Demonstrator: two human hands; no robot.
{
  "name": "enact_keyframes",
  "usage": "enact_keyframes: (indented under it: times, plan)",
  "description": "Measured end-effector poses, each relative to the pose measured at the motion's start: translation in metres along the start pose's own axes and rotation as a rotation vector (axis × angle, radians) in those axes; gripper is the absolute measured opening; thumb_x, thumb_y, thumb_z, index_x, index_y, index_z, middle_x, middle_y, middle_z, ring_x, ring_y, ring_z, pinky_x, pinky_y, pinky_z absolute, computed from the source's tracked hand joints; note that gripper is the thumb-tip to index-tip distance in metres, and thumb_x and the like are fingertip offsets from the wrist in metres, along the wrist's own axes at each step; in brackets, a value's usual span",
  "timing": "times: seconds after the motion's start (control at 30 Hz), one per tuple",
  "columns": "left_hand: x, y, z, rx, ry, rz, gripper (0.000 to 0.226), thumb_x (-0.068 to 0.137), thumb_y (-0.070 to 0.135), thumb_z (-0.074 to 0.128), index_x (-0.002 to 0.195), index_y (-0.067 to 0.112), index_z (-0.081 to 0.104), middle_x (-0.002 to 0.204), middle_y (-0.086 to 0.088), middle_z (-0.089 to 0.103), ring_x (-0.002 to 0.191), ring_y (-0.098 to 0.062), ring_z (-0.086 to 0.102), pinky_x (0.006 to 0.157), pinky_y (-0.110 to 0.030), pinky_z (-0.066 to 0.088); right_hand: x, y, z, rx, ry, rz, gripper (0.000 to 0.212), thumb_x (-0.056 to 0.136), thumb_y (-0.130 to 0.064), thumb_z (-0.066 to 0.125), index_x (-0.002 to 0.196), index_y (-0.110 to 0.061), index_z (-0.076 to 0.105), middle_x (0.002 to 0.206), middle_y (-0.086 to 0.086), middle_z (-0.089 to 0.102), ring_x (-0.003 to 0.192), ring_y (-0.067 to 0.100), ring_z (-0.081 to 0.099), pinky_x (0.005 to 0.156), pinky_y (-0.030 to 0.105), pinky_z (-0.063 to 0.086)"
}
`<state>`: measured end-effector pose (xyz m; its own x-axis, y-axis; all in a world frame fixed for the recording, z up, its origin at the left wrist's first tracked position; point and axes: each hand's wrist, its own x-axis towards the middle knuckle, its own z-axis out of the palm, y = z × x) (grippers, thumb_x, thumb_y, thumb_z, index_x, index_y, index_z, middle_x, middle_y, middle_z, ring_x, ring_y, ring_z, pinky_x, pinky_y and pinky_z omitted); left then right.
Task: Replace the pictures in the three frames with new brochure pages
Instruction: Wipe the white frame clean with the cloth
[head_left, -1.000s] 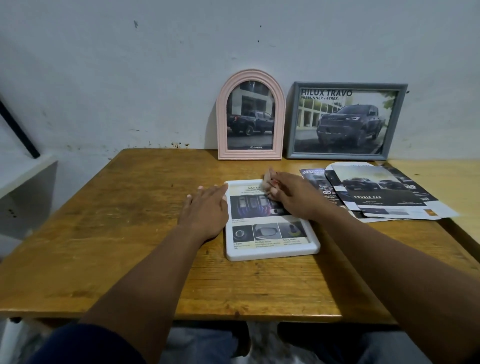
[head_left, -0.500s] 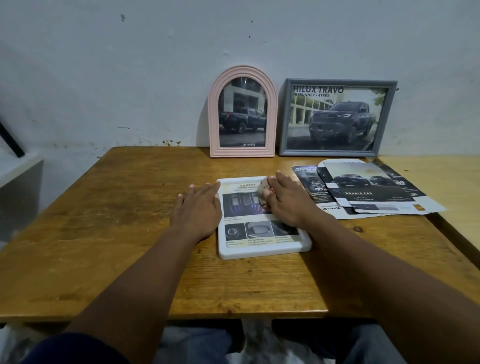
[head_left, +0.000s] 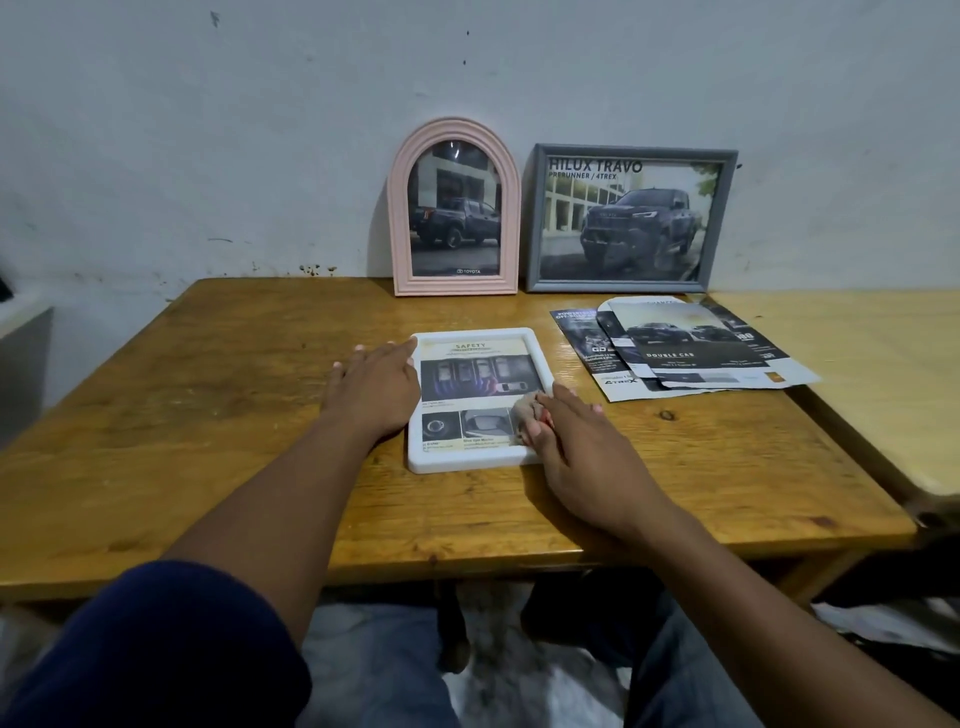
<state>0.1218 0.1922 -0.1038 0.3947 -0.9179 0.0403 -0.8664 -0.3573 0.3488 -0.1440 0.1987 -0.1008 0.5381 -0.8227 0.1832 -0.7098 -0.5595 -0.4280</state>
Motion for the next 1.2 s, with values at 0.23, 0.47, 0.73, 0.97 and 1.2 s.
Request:
enact_keyframes:
  times: [0.23,0.47,0.73,0.97,1.2]
  plan:
    - [-0.004,-0.003,-0.004,0.008,-0.01,0.024,0.053,0.108,0.036,0.024,0.161,0.035,0.022,0.168,0.0,0.024,0.156,-0.032,0.012,0.124,-0.055,0.007,0.008,-0.009,-0.034,0.002,0.173,0.016,0.015,0.098,-0.023,0.054,0.111,-0.021,0.062,0.104,0.002,0.073,0.093,0.029,0.067,0.075,0.043,0.053]
    - [-0.013,-0.007,-0.001,-0.044,0.044,0.041,0.053,0.107,0.041,0.027,0.159,0.03,0.023,0.163,-0.004,0.034,0.154,-0.028,0.021,0.125,-0.051,0.015,0.141,-0.08,-0.035,0.078,0.164,-0.229,0.023,0.097,-0.013,0.06,0.12,-0.018,0.063,0.108,0.0,0.068,0.091,0.013,0.06,0.08,0.029,0.051]
    - [-0.014,-0.002,0.0,-0.06,0.075,-0.027,0.066,0.107,0.046,0.023,0.163,0.015,0.008,0.169,-0.007,0.019,0.156,-0.022,0.012,0.126,-0.043,0.007,0.198,-0.063,0.051,-0.029,-0.192,-0.366,0.04,0.099,-0.027,0.05,0.139,-0.026,0.057,0.136,0.004,0.061,0.125,0.027,0.053,0.106,0.042,0.041]
    - [-0.01,-0.003,0.003,-0.046,0.05,-0.048,0.064,0.106,0.048,0.024,0.161,0.017,0.017,0.167,-0.007,0.025,0.156,-0.023,0.012,0.126,-0.045,0.007,0.185,-0.012,0.018,-0.124,-0.182,-0.193,0.053,0.098,-0.018,0.055,0.149,-0.025,0.044,0.148,0.012,0.048,0.138,0.03,0.04,0.109,0.038,0.034]
    - [-0.012,0.002,0.0,0.002,0.023,0.024,0.053,0.107,0.042,0.023,0.16,0.044,0.018,0.167,0.002,0.026,0.156,-0.029,0.009,0.124,-0.054,0.005,0.157,0.028,-0.012,0.041,-0.11,0.031,0.031,0.103,-0.017,0.043,0.126,-0.017,0.065,0.121,0.012,0.066,0.103,0.024,0.057,0.085,0.032,0.043]
